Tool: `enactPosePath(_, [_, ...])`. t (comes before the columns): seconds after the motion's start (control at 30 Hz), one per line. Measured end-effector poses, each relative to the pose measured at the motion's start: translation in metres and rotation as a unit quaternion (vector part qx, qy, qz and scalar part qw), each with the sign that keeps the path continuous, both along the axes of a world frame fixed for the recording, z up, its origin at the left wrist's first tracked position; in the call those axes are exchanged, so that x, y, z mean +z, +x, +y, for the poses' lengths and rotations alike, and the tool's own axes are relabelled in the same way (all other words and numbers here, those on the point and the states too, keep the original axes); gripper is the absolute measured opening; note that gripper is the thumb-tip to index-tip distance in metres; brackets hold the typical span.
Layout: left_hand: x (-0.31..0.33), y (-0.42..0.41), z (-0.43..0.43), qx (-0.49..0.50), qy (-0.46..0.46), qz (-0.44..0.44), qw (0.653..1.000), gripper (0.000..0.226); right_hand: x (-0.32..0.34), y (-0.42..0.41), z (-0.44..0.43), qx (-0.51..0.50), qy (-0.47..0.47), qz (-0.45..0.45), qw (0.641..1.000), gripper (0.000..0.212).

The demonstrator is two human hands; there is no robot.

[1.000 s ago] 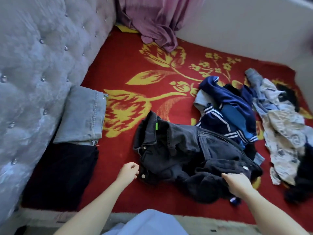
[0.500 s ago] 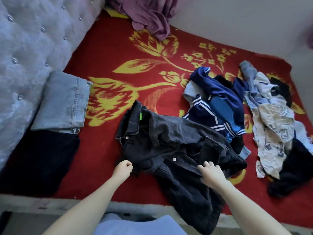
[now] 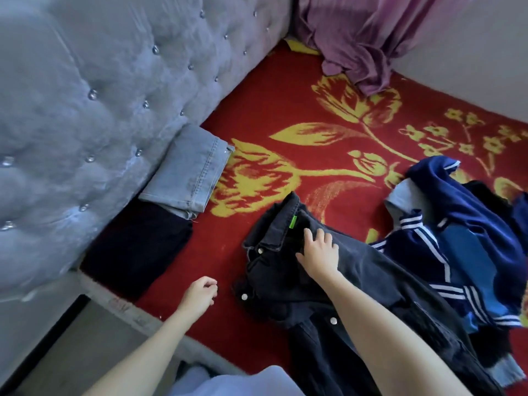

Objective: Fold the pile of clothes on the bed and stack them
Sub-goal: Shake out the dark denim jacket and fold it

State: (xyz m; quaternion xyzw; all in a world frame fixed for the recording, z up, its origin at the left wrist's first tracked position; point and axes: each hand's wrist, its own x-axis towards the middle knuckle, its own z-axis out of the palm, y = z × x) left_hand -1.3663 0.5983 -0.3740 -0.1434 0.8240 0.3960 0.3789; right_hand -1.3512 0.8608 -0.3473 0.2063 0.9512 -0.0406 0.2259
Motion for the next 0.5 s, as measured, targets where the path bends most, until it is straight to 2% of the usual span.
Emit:
enactPosePath(0.13, [-0.010, -0.015, -0.015, 0.024, -0.020, -0.013, 0.999, 0.017, -0.009, -0.023, 0.012, -0.109, -0.020, -0.024, 0.994, 0.072])
enactPosePath(0.27, [-0.015, -0.026, -0.007, 0.011, -0.020, -0.025, 0.999, 0.018, -0.012, -0.018, 0.030, -0.146, -0.008, -0.034, 0.989, 0.032])
enactPosePath(0.4, [-0.012, -0.035, 0.022, -0.024, 0.009, -0.029, 0.999, 0.017, -0.001, 0.001, 0.049, -0.264, -0.052, 0.039, 0.962, 0.019])
enactPosePath(0.5, [-0.005, -0.039, 0.044, -0.060, 0.031, -0.022, 0.997, 0.016, 0.028, 0.029, 0.077, -0.360, -0.062, 0.115, 0.924, 0.020])
